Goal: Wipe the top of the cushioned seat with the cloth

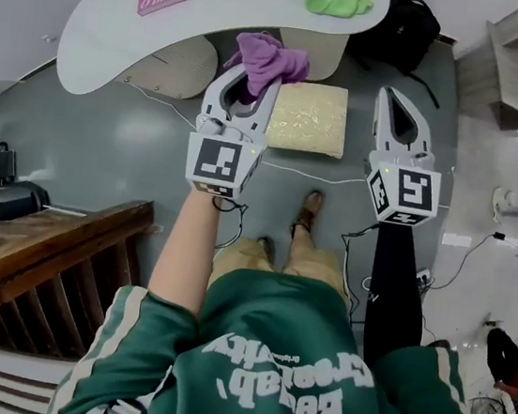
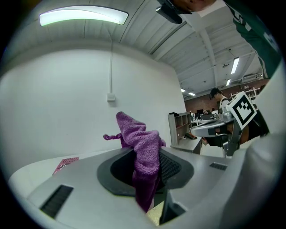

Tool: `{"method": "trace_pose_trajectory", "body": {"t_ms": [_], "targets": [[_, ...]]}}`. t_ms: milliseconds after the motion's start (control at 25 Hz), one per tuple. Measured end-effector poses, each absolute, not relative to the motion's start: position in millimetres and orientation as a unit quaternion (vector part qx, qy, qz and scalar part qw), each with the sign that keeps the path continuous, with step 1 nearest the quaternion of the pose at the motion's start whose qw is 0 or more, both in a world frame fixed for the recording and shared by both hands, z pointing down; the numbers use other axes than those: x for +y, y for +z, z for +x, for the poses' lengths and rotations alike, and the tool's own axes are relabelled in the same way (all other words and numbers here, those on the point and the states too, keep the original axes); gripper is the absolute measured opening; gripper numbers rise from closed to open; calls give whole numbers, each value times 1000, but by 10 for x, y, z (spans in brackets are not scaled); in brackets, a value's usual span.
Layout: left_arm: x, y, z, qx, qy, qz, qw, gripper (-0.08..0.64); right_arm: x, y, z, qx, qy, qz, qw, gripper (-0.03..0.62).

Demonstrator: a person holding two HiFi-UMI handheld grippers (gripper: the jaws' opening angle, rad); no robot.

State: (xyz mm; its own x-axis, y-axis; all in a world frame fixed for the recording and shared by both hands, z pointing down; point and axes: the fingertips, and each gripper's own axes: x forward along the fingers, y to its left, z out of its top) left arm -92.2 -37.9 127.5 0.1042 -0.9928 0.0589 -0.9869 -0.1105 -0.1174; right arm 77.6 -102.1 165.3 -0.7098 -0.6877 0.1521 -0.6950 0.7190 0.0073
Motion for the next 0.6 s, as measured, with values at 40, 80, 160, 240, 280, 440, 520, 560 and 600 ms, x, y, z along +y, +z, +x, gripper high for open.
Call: {"method": "trace_pose_trajectory", "body": {"t_ms": [40, 80, 160, 240, 280, 440, 520, 560, 600], "targets": [[-425, 1309, -926, 665, -64, -743, 23, 132, -1066, 1687, 767, -924, 27, 373, 72, 9], [-465, 1349, -926, 664, -66, -744, 22, 132, -1108, 1726, 763, -925, 29, 373, 72, 9], [-537, 1446, -922, 661, -70, -747, 18, 132, -1188, 1815, 751, -923, 34, 375, 73, 9], [-613, 1550, -939, 656, -74, -751, 14, 132, -1268, 1914, 710, -920, 37, 381, 78, 9], [-651, 1602, -959, 653, -75, -753, 12, 132, -1301, 1963, 677, -919, 36, 384, 82, 9], [-830, 1831, -1066, 639, -72, -765, 8, 132, -1441, 2179, 555, -913, 31, 398, 81, 9], [-922, 1986, -1106, 630, -68, -774, 4, 132, -1527, 2285, 547, -906, 32, 414, 82, 9], [-962, 2082, -1114, 624, -67, -778, -1, 132, -1567, 2330, 559, -901, 36, 424, 81, 9], [-1009, 2184, -1117, 619, -69, -782, -8, 132, -1615, 2371, 573, -898, 40, 431, 76, 9]]}}
